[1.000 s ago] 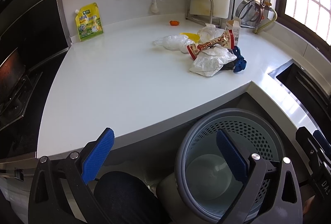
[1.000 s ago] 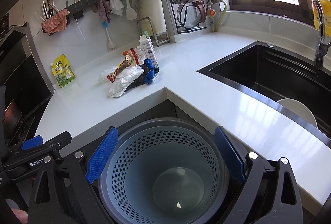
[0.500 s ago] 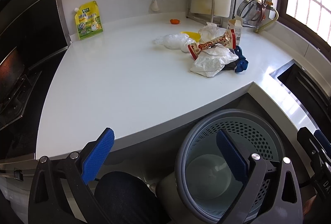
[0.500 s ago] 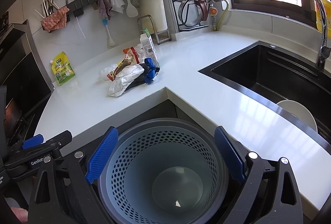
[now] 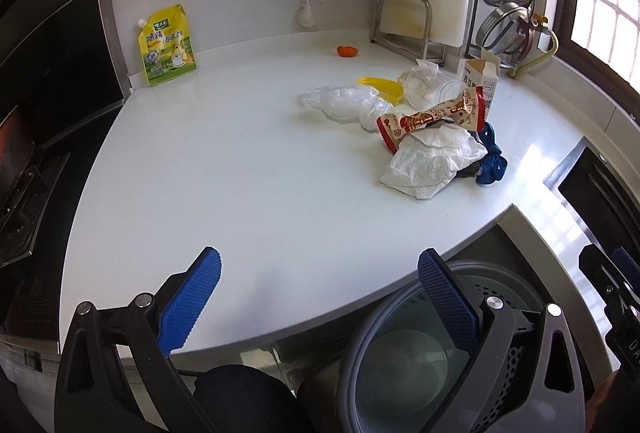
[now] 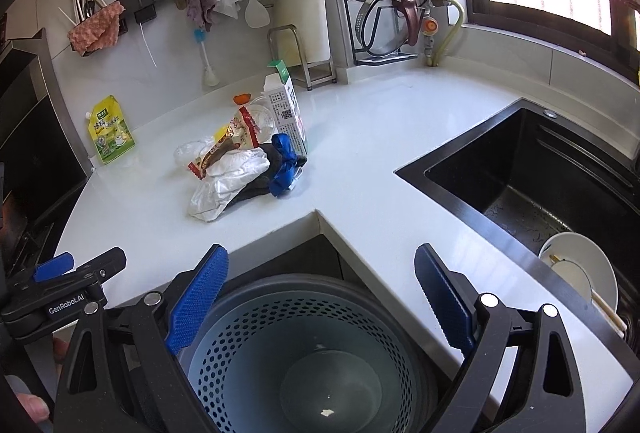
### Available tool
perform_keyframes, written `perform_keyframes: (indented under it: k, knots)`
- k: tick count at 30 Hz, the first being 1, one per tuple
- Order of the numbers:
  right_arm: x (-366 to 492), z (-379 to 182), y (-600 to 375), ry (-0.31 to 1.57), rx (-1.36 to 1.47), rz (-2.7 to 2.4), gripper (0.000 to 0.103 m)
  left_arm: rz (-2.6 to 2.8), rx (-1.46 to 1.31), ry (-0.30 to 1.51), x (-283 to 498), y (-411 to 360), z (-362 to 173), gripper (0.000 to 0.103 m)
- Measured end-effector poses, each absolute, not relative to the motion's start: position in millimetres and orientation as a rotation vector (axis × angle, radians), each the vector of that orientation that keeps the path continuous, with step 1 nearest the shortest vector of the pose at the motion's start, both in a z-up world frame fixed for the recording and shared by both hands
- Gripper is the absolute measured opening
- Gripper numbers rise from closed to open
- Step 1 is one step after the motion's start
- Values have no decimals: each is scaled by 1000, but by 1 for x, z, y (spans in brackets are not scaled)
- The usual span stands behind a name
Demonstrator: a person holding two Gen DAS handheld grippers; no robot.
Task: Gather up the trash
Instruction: 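Reach the right tool to the milk carton and close on it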
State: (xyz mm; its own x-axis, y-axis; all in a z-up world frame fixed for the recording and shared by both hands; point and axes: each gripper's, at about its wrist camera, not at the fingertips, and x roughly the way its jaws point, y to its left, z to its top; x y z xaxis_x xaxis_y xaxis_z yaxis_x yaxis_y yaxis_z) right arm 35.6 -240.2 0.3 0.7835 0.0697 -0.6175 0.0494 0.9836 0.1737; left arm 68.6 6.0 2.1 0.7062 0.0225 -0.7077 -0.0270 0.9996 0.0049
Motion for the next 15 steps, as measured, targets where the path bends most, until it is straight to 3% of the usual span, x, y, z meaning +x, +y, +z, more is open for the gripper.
perform_keyframes:
  k: [15]
  knots:
    - [150,11,-251,669,185,45,90,-11,-16,777,140,-17,1,97]
